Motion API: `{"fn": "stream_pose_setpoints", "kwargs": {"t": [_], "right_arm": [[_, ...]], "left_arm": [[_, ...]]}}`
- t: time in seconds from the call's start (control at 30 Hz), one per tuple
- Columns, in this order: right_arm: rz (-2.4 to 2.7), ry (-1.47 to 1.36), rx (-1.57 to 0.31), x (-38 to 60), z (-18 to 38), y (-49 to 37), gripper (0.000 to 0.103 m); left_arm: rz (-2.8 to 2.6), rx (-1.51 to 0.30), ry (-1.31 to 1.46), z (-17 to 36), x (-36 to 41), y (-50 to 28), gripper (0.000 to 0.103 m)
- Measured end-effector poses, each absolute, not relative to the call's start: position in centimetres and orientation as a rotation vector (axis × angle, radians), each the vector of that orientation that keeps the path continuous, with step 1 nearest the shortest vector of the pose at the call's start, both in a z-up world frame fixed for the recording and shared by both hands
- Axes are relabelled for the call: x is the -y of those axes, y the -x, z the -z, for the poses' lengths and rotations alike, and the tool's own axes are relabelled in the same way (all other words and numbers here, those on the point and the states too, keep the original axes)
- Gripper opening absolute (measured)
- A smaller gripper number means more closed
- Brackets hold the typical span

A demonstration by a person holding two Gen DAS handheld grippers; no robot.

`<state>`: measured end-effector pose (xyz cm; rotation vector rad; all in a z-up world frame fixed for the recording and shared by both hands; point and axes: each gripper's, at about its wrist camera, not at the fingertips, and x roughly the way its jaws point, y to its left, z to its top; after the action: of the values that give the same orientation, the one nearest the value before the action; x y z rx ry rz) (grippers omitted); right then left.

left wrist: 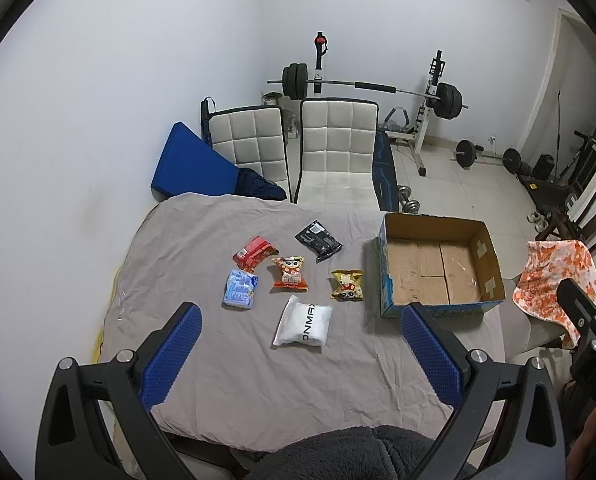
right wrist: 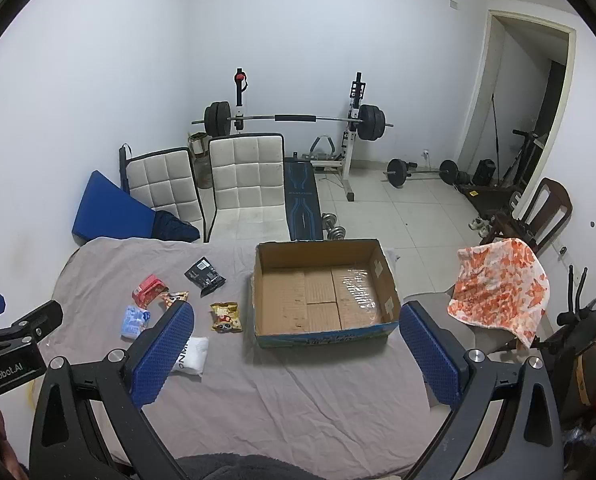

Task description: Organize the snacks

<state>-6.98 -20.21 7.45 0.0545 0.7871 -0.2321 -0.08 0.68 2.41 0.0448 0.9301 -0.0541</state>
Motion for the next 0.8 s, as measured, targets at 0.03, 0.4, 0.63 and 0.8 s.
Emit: {"fn": "stream_pose_setpoints", "kwargs": {"t": [0.03, 0.4, 0.63, 0.8], "right_arm": [[0.233, -0.055, -0.787, 20.2, -7.4, 7.0, 0.103], [0.234, -0.076, -0.784, 20.1, -7.1, 7.3, 0.103], [0.179, -0.155, -0.898, 20.4, -2.8, 3.5, 0.103], [0.083, -0.201, -1.096, 19.0, 4.5, -2.0, 0.103]], "left_arm": [[0.056, -0.931, -0.046, -2.4, -0.6, 0.1, 0.102], [0.072, -0.932, -0.068, -1.9, 0.0, 0.3, 0.102], [0.055, -0.96, -0.054, 0.5, -0.7, -2.5, 0.103], [-0.048, -1.052, -0.083, 6.1, -3.8, -6.9, 0.102]]}}
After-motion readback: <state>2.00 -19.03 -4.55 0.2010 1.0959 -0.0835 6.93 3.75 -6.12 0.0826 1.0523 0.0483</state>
